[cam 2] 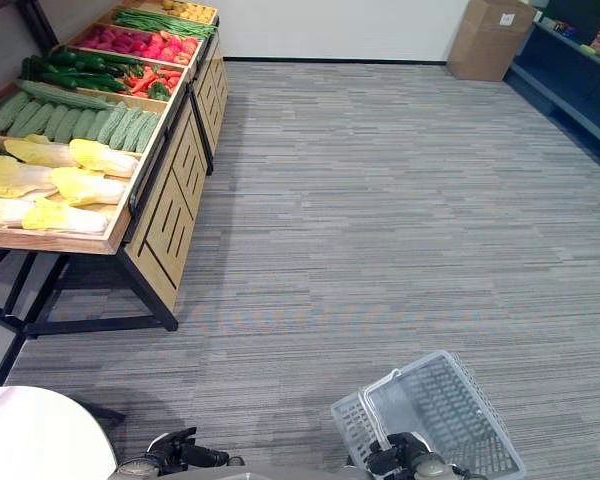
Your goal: Get the vegetables into the basket
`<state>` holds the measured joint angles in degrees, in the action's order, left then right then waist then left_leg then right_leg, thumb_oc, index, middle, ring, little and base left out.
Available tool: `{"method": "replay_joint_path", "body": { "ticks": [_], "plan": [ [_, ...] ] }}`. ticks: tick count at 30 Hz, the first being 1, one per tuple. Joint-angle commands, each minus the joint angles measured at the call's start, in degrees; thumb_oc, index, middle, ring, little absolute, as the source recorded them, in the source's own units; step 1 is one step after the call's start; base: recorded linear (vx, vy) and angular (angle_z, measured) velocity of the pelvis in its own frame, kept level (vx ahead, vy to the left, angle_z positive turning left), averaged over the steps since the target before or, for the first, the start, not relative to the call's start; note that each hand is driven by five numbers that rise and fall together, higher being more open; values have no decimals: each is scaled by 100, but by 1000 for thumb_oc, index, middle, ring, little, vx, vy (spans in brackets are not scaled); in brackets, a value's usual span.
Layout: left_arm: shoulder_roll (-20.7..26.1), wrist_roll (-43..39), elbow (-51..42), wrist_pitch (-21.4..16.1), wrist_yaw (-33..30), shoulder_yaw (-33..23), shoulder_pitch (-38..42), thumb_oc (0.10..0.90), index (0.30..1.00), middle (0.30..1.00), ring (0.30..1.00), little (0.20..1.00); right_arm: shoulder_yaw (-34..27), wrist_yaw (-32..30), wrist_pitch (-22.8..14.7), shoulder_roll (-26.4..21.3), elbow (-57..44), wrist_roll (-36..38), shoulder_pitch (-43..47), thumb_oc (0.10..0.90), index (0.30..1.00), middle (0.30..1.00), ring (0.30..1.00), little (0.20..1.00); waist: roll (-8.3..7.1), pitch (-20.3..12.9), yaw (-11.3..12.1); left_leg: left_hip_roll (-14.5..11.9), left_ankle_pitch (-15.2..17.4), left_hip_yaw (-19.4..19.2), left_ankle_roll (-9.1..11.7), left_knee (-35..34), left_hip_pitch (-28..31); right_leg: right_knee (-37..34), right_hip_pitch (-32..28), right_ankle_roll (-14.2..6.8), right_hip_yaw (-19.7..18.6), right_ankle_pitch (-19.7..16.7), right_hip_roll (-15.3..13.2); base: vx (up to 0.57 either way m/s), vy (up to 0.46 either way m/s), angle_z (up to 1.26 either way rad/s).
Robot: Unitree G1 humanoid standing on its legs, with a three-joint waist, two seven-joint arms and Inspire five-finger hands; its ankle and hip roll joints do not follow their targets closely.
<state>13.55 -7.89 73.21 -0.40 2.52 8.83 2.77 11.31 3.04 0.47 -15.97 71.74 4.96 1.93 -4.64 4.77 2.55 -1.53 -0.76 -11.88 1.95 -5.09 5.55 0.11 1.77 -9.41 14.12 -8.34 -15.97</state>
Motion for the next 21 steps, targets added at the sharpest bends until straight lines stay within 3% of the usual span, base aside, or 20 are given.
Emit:
{"method": "replay_joint_path", "body": {
  "ticks": [1,3,5,8,12,21],
  "plan": [
    [24,31,312,-70,-40,-7,106,900,1000,1000,1000,1000,-31,78,-64,47,40,517,270,400,300,300,300,300,-54,370,96,234,272,205,-168,176,-104,897,-69,-559,-171,-665,-668,37,201,-17],
    [31,23,312,-65,-40,14,115,900,1000,1000,1000,1000,-127,37,-93,42,52,670,258,400,300,300,300,300,-21,439,53,302,334,253,-231,201,-63,1173,62,-559,-352,-701,-658,65,167,-8],
    [57,37,324,-63,-34,4,111,900,1000,1000,1000,1000,-156,54,-82,37,81,755,240,400,300,300,300,300,-23,455,32,348,378,270,-239,167,10,1020,153,-559,-353,-719,-630,116,102,-2],
    [114,36,353,-67,-39,-4,167,900,1000,1000,1000,1000,-146,53,-93,35,42,773,277,400,300,300,300,300,-38,591,-50,314,403,356,-157,140,96,391,528,-559,-159,-1026,-599,103,-32,7],
    [136,107,410,-61,-94,-44,249,900,1000,1000,1000,1000,-95,39,-112,57,35,771,316,400,300,300,300,300,-67,704,-212,200,534,409,-62,164,283,-236,964,-559,49,-1010,-295,169,-21,12],
    [94,218,427,-10,-107,-107,209,900,1000,1000,1000,1000,-93,35,-132,46,11,771,215,400,300,300,300,300,-86,681,-402,294,862,494,-54,181,764,-351,1248,-559,587,-992,171,214,-21,8]
  ]
}}
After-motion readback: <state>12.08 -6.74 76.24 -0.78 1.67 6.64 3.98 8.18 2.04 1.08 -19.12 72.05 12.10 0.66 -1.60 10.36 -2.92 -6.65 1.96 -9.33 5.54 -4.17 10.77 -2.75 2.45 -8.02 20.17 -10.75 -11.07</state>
